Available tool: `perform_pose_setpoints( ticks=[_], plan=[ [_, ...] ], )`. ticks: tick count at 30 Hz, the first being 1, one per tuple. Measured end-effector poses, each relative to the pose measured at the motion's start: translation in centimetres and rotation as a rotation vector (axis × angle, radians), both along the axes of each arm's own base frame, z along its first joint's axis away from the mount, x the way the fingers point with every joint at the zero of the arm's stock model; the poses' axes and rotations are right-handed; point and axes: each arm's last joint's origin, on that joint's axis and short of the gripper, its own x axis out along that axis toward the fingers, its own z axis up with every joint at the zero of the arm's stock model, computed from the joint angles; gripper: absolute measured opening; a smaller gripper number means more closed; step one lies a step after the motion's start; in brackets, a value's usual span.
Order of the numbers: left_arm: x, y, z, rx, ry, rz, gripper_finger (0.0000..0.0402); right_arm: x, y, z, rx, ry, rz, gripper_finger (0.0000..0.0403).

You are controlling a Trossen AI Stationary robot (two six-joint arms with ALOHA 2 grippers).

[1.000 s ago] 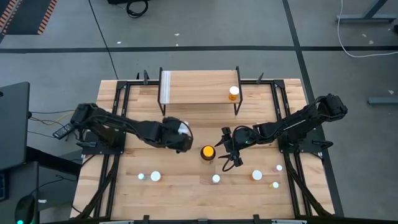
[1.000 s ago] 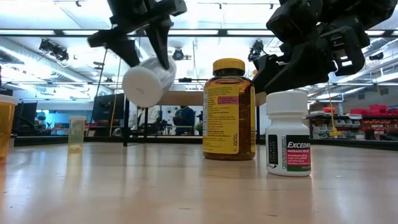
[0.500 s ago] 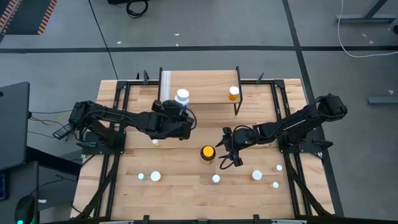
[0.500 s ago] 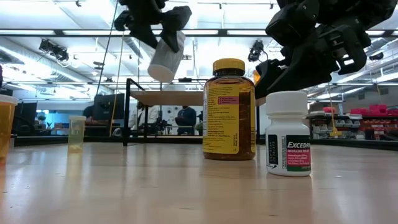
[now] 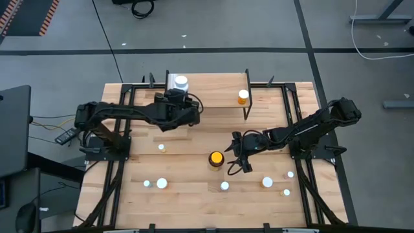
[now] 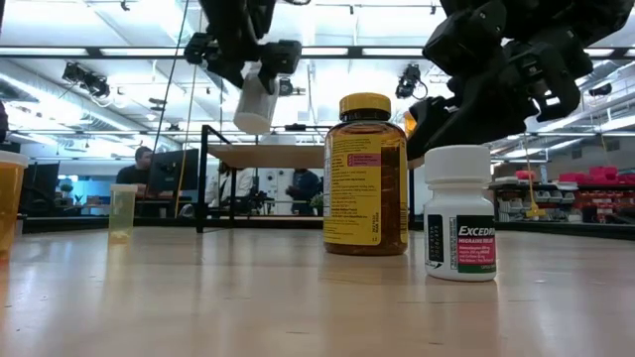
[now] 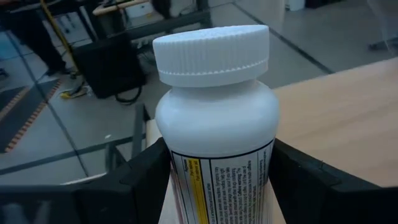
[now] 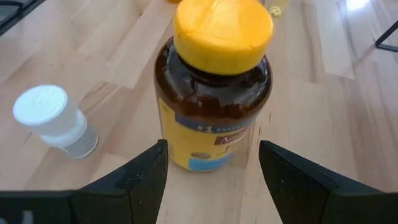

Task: Pick and place medicine bottles onto shelf by color
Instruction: Put the big white medicine bottle on the shelf

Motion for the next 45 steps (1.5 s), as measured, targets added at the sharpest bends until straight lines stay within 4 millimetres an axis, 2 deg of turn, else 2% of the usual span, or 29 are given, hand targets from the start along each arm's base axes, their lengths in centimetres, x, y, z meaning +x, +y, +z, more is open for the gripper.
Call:
perform_pose_setpoints(
  ticks=[6, 11, 18, 28, 37, 45],
  plan=[
    [-0.4, 1.4, -2.2, 0.001, -0.013, 0.049, 0.0244, -0.1, 0.0, -0.1, -0.026, 0.014, 0.018, 0.0256],
    [-0.6, 2.1, -3.1, 0.02, -0.045, 0.084, 0.0244, -0.1, 0.0, -0.1, -0.05, 0.011, 0.036, 0.0256],
    [-0.7, 2.5, -3.1, 0.005, -0.049, 0.09, 0.0249, 0.0, -0.4, -0.1, -0.074, -0.001, 0.042, 0.0256],
    [-0.7, 2.5, -3.2, -0.019, -0.047, 0.077, 0.0276, 0.2, -1.5, 0.0, -0.09, -0.006, 0.01, 0.0256],
    [-0.8, 2.8, -3.3, -0.025, -0.028, 0.078, 0.029, 0.2, -1.7, -0.1, -0.089, -0.006, 0.003, 0.0256],
    [-1.4, 2.4, -2.0, -0.047, -0.007, 0.033, 0.0291, 0.2, -1.7, -0.1, -0.089, -0.005, 0.003, 0.0256]
  ],
)
